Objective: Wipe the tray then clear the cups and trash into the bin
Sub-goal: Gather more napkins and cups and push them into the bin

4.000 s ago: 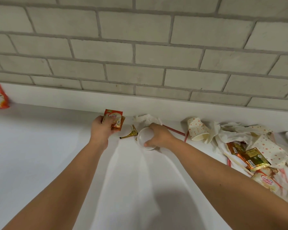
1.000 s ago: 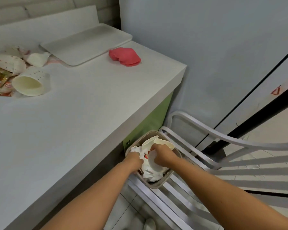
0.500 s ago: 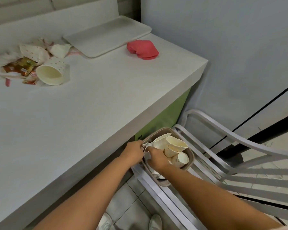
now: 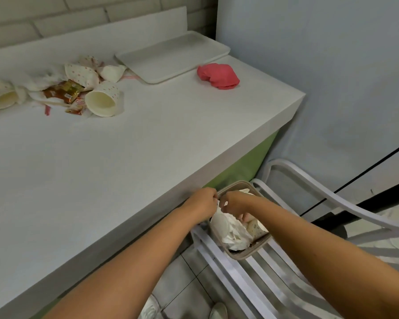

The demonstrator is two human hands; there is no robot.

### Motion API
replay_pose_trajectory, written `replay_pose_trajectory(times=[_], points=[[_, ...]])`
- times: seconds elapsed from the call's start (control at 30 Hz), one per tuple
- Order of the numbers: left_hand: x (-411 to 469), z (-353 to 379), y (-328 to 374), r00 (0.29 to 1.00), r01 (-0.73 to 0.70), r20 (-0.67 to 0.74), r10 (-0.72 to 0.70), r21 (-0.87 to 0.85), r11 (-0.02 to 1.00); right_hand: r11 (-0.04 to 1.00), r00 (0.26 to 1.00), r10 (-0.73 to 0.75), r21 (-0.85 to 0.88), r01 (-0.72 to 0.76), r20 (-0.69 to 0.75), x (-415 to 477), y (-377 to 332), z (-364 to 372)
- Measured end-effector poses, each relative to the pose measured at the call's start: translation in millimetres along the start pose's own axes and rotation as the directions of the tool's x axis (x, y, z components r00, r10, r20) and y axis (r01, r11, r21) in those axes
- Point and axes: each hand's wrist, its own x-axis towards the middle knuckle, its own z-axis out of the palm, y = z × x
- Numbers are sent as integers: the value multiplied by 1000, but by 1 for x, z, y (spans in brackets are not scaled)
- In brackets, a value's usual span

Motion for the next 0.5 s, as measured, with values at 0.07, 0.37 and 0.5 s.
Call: replay_pose_trajectory(times=[0.07, 0.37, 0.5], points=[[-7, -12, 14, 999, -44, 9, 43, 74, 996, 1000, 999, -16, -27, 17, 39, -16, -11, -18], [-45, -103, 26, 923, -212, -309, 229, 87, 973, 955, 991, -130, -266, 130, 20, -95, -87, -103], [-58, -146, -5, 884, -163, -438, 165, 43, 986, 923, 973, -225, -331, 197, -49, -105, -131, -122]])
